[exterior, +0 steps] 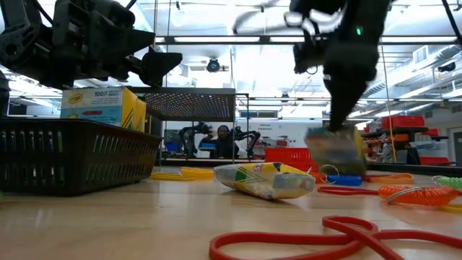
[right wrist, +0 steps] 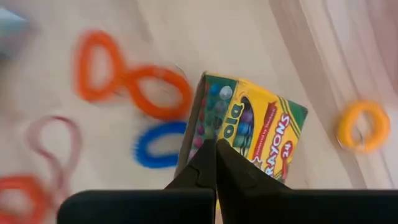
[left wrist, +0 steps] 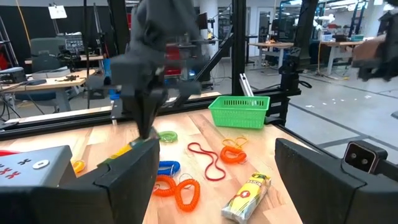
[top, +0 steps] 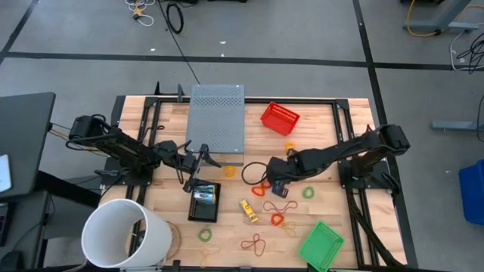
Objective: Pick & Place Office Desk Supplies
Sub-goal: Put the top crayon box into the black basket
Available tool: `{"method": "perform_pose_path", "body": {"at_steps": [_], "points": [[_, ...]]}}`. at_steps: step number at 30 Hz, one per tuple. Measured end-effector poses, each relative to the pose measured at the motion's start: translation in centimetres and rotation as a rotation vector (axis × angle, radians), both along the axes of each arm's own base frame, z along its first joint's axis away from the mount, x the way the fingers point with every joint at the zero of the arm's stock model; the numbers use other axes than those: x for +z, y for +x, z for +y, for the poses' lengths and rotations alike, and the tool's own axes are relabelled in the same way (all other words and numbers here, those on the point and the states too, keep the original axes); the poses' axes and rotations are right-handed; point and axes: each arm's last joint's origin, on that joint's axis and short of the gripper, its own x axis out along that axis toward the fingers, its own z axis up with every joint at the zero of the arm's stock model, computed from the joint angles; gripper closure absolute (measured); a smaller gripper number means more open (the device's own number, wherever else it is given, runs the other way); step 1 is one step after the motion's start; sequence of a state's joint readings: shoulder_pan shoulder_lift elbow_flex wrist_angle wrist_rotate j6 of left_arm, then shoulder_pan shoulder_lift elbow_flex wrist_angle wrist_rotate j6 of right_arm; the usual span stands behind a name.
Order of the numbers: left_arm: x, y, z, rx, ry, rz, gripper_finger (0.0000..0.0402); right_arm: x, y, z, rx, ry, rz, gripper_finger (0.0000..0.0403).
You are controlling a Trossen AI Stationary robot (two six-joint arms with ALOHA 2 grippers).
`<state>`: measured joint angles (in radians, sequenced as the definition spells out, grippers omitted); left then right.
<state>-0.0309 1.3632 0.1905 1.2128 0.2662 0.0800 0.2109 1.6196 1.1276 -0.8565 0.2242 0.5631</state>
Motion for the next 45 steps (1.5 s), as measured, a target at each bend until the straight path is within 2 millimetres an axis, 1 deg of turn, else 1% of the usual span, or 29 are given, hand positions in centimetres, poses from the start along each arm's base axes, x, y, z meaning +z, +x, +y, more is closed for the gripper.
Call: {"method": "perform_pose_path", "body": {"at_steps": [4,7,14,17,22,28,36,42,45], "points": [[-0.1,0.0,0.0,0.0,0.01,0.007,0.0078,1.5,0.9,0.8,0.043,0.012,-0.077,0.0403],[-0.1,0.0,0.0,0.0,0.01,0.007,0.0078,2.1,1.3,1.3,0.077,0.023,-0.12,0.0403],[-0.2,-0.1,-0.3,-0.09,0.013,0.019,0.0078,2.8,2.3,1.7,0.146,0.088,-0.217,0.0403],[-0.8,-0.2,-0.4,-0.13,-0.012,0.085,0.0078,3.0,2.8,1.9,0.179,0.121,-0.27,0.0403],[-1.0,-0.2,-0.5,-0.172,-0.012,0.103,0.0078,3.6,3.5,2.5,0.246,0.186,-0.357,0.0403],[-0.7,-0.2,-0.6,-0.208,-0.013,0.082,0.0078,4.4,4.3,3.3,0.327,0.26,-0.476,0.0403],[0.4,1.1,-0.9,-0.256,-0.044,0.091,0.0078,5.5,5.2,3.7,0.38,0.31,-0.612,0.0403],[0.5,2.3,-2.1,-0.257,0.041,0.188,0.0078,6.0,5.5,3.9,0.408,0.345,-0.677,0.0403],[0.8,2.7,-2.9,-0.245,0.09,0.19,0.0078,6.1,5.6,3.7,0.419,0.366,-0.688,0.0403]]}}
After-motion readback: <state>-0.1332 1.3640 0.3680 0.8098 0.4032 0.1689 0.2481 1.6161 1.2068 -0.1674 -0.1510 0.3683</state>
